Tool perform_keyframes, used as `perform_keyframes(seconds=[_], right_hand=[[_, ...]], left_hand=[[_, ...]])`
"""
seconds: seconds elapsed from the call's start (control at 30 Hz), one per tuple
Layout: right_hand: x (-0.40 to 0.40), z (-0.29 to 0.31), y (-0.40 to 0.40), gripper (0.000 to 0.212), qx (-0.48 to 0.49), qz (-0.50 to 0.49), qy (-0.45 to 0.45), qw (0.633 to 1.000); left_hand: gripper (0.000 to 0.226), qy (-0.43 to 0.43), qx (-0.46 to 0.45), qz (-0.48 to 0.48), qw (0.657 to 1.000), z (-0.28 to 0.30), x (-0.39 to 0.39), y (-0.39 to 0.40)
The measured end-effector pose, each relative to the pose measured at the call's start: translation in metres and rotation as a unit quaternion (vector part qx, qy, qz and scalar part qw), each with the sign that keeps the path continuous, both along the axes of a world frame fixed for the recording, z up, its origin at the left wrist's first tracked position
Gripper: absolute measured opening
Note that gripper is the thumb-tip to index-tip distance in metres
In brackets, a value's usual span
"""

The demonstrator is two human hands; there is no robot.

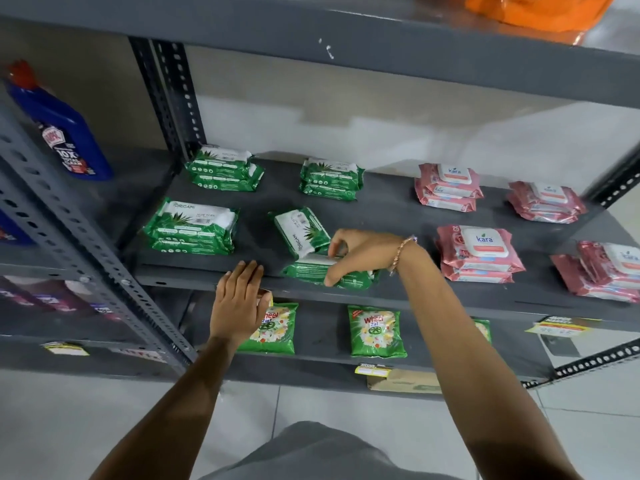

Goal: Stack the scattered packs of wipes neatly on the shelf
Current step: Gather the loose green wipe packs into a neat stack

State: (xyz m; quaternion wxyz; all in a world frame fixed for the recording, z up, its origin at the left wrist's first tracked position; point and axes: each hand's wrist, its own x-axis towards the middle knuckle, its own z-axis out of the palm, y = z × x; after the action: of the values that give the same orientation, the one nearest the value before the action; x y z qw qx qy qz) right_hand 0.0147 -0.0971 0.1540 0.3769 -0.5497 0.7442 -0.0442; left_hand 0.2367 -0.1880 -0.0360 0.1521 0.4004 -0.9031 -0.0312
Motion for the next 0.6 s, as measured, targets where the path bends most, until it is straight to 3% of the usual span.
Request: perform_keyframes(seconds=[0.1, 0.2, 0.3, 0.4, 0.6], right_hand=[[-0.001, 0.012, -0.013, 0.052, -0.027, 0.026, -0.098, 0.995], [0.009, 0.000, -0.039, 0.057, -0.091, -0.061, -0.121, 0.987], [0.028, -0.031, -0.069, 0.066, -0.171, -0.187, 0.011, 0.967], [0.040, -0.053, -0.082, 0.069, -0.203, -0.216, 0.151, 0.943], [0.037, -0.062, -0.087, 0.076, -0.178, -0.187, 0.164, 0.952]], left_hand=[[0.059, -0.001, -0.013, -0.005, 1.000, -0.001, 0.001, -0.001], [0.055, 0.016, -0.028, -0.009, 0.999, -0.004, 0.000, -0.001], [0.053, 0.025, -0.050, -0.011, 0.998, -0.007, 0.000, -0.003], [0.054, 0.029, -0.071, -0.010, 0.997, -0.012, 0.000, -0.005], [0.052, 0.088, -0.133, -0.020, 0.987, -0.020, -0.004, -0.005]])
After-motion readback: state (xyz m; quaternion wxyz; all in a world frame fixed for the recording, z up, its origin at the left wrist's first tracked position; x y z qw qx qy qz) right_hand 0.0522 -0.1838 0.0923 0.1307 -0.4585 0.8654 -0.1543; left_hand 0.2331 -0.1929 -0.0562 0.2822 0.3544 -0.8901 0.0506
